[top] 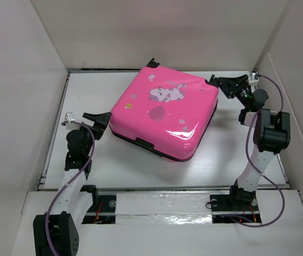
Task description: Pack the luggage
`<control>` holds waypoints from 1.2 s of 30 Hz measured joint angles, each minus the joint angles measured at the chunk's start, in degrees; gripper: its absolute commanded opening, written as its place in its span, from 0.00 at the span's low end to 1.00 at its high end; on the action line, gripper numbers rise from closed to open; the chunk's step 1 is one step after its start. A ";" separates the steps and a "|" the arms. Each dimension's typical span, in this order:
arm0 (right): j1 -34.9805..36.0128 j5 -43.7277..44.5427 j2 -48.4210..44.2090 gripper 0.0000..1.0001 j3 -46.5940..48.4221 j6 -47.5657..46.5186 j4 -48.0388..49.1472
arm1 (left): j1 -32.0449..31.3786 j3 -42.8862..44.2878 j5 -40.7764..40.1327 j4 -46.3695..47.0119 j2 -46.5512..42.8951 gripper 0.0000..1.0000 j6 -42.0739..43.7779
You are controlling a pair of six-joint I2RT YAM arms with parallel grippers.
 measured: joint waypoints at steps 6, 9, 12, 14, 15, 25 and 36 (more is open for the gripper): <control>2.45 -0.50 5.66 1.00 3.61 8.48 3.45 | 0.11 -0.04 0.46 -4.09 -3.17 0.98 1.46; 2.78 -0.48 6.45 1.00 3.61 10.47 4.20 | 0.35 -0.04 0.74 -5.03 -3.69 0.98 1.95; 2.80 -0.28 6.43 1.00 3.61 9.77 4.96 | 0.35 -0.04 0.72 -5.66 -4.13 0.98 2.38; 2.84 -0.28 6.43 1.00 3.63 9.27 5.03 | 0.35 -0.04 0.72 -5.64 -4.13 0.98 2.54; 2.86 -0.37 6.43 1.00 3.87 9.25 4.98 | 0.35 -0.04 0.76 -5.62 -4.13 0.98 2.54; 6.05 -1.81 9.60 1.00 10.67 12.79 3.26 | 0.68 -0.04 1.31 -5.35 -3.82 0.98 2.56; 6.75 -1.70 8.39 0.99 15.85 25.29 0.55 | 0.42 -0.72 2.36 -2.67 -2.38 0.98 1.14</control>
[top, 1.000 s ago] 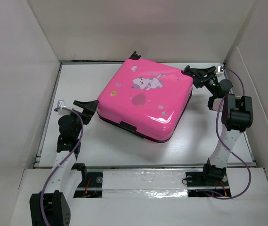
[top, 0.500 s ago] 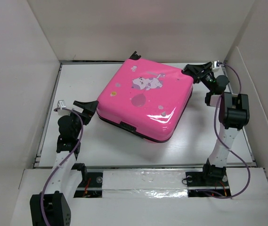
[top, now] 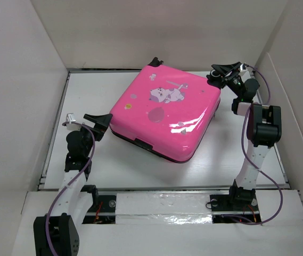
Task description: Pack the luggage
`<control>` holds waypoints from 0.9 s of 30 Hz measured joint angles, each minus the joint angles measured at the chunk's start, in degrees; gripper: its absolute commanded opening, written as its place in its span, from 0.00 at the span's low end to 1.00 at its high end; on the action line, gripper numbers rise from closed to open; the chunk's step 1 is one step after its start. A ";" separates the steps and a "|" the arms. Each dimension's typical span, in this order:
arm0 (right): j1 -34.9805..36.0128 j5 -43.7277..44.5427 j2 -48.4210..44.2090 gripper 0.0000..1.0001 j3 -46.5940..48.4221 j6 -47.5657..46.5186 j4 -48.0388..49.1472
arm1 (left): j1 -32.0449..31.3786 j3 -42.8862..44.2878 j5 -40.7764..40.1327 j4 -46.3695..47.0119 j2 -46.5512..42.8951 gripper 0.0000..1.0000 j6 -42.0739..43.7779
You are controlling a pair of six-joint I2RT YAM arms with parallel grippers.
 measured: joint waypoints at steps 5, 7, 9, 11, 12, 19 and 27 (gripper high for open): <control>-0.59 0.11 -1.16 1.00 0.66 1.88 -0.85 | -1.53 -0.09 0.68 2.75 1.20 0.98 -1.44; -0.98 -0.50 -2.05 0.99 0.94 2.21 -1.29 | -1.81 -0.09 1.11 3.17 1.57 0.98 -1.73; -1.29 -1.22 -2.73 0.99 1.22 2.23 -1.81 | -1.84 -0.09 1.14 3.26 1.66 0.98 -1.77; -1.40 -2.01 -2.80 0.99 2.36 2.71 -2.56 | -1.84 -0.09 1.25 3.26 1.66 0.98 -1.77; -1.40 -2.29 -2.80 0.99 3.23 2.97 -3.34 | -1.84 -0.09 1.25 3.23 1.66 0.98 -1.75; -1.49 -4.79 -2.80 1.00 8.59 3.17 -4.24 | -1.88 0.00 2.56 2.25 1.84 0.99 -1.64; -1.79 -5.57 -2.80 1.00 8.76 2.60 -4.48 | -2.34 1.66 -0.44 -4.85 -0.98 0.99 0.98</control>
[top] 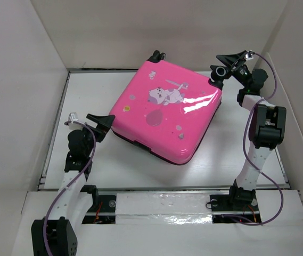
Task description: Pack the luggage
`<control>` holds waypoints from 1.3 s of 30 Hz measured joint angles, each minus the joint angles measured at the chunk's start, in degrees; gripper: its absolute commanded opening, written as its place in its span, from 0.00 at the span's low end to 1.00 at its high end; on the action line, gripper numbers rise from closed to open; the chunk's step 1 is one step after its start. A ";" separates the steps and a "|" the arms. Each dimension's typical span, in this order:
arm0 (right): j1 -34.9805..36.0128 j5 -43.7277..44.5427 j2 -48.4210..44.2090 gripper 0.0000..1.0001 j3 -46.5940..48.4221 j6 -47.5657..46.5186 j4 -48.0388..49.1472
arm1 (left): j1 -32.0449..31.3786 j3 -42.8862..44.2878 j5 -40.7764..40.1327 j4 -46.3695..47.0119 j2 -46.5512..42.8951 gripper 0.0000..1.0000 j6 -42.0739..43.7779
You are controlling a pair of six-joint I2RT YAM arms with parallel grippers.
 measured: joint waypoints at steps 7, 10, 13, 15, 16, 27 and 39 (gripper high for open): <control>-0.02 -0.39 0.00 1.00 0.00 0.33 0.02 | 0.02 -2.69 0.22 6.21 1.99 0.99 -0.94; -0.11 -0.61 0.00 1.00 0.00 -0.42 -0.02 | 0.04 -3.13 0.76 9.64 3.65 0.99 -1.11; -0.35 -1.18 0.09 1.00 0.00 -1.11 -0.02 | 0.02 -3.13 0.66 10.14 4.35 0.99 -0.63; -0.28 -1.18 0.35 1.00 0.00 -1.31 0.04 | 0.02 -3.10 0.39 10.10 4.37 0.99 -0.20; -0.28 -1.16 0.57 1.00 0.07 -1.36 0.37 | 0.02 -3.08 0.26 10.03 4.68 0.99 -0.02; 0.04 -2.78 5.90 1.00 11.58 -11.26 -5.86 | 0.04 -4.39 -0.15 10.47 1.66 0.99 0.17; 0.52 11.98 -2.62 0.58 37.24 -59.49 -59.54 | -0.46 0.50 -2.71 0.15 -9.81 0.84 1.60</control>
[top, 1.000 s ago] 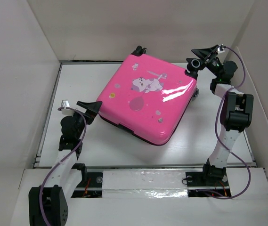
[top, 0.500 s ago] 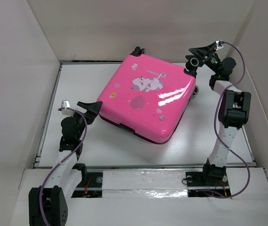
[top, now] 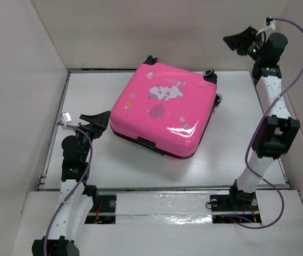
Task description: Pack the luggage
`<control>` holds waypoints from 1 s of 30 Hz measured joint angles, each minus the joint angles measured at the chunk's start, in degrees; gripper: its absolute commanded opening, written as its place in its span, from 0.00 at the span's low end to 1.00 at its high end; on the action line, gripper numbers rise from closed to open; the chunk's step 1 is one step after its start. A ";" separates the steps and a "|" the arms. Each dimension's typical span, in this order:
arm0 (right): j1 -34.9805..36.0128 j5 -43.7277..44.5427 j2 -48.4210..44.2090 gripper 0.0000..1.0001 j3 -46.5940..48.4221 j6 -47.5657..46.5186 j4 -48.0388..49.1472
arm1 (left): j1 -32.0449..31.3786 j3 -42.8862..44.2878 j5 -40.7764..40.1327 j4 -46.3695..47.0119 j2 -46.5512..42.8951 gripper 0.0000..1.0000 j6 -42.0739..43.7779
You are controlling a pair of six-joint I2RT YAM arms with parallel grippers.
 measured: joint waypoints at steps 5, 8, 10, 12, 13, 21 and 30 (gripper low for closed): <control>1.57 4.31 -25.24 0.00 -44.44 -4.81 11.98 | 0.00 3.76 1.42 4.48 0.90 0.19 -0.17; 4.79 6.29 -39.50 0.00 -66.51 -8.57 16.92 | -0.81 7.63 4.59 10.93 5.64 0.00 -0.66; 7.87 7.58 -49.37 0.00 -78.68 -11.23 18.64 | -4.09 11.87 4.96 14.60 9.90 0.00 0.13; 10.36 8.41 -60.04 0.00 -88.50 -13.53 19.91 | -12.13 17.90 3.06 16.76 15.15 0.00 2.56; 10.93 8.70 -65.22 0.00 -92.74 -14.01 20.79 | -16.48 20.72 2.47 17.14 17.40 0.00 4.17; 14.05 16.26 -94.12 0.00 -109.42 -15.34 6.80 | -40.83 24.11 -9.99 14.45 19.65 0.00 17.31; 17.11 18.16 -89.24 0.28 -112.50 -17.25 -2.56 | -40.76 7.98 -18.82 -10.91 -5.07 0.00 14.93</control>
